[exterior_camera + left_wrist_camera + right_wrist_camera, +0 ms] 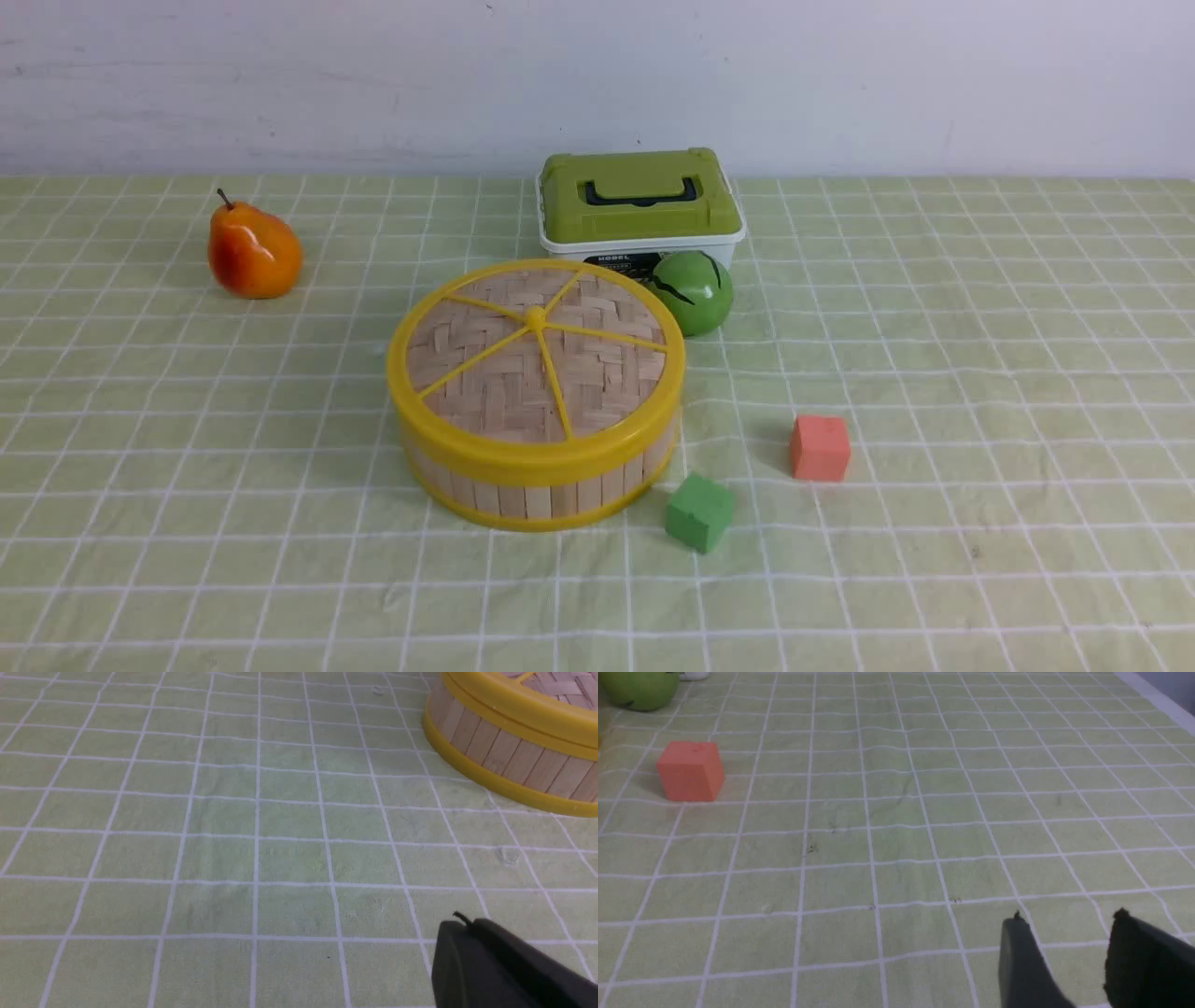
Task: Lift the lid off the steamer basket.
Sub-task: Use the left arm to lift the lid of the steamer
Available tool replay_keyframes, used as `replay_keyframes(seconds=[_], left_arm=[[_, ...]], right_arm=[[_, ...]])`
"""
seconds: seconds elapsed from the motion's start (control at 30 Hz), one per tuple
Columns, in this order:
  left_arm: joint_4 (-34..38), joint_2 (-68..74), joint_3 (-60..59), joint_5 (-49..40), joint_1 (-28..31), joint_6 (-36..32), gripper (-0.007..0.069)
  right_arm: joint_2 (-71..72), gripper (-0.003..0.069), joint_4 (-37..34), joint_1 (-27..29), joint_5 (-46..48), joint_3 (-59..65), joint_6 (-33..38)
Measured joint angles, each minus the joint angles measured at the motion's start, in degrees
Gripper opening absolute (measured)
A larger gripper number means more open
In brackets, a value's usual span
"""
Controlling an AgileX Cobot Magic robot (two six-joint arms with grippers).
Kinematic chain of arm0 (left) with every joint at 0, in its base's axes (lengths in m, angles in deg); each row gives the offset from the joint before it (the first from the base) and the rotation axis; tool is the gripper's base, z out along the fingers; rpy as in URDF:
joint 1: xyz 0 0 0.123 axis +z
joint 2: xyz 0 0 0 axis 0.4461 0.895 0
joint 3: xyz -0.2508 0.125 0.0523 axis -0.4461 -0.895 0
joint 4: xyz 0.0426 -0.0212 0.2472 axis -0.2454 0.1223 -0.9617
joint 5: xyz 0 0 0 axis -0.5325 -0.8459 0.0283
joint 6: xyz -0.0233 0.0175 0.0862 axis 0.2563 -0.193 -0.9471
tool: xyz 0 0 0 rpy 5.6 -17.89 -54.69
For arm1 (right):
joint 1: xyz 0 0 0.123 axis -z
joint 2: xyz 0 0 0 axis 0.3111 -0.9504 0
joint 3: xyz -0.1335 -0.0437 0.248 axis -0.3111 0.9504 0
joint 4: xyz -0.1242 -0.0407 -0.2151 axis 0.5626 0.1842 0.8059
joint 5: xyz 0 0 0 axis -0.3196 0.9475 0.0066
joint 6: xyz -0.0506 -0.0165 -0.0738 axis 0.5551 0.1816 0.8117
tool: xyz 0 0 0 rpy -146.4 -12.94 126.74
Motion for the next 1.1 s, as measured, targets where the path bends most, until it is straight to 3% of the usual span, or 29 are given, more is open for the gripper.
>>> replay_keyframes(seconds=[1.1], left_arm=[[-1.0, 0.0, 0.0, -0.1, 0.0, 0.0, 0.0005]], right_arm=[[0.0, 0.0241, 0.0, 0.0, 0.0, 0.0, 0.0]])
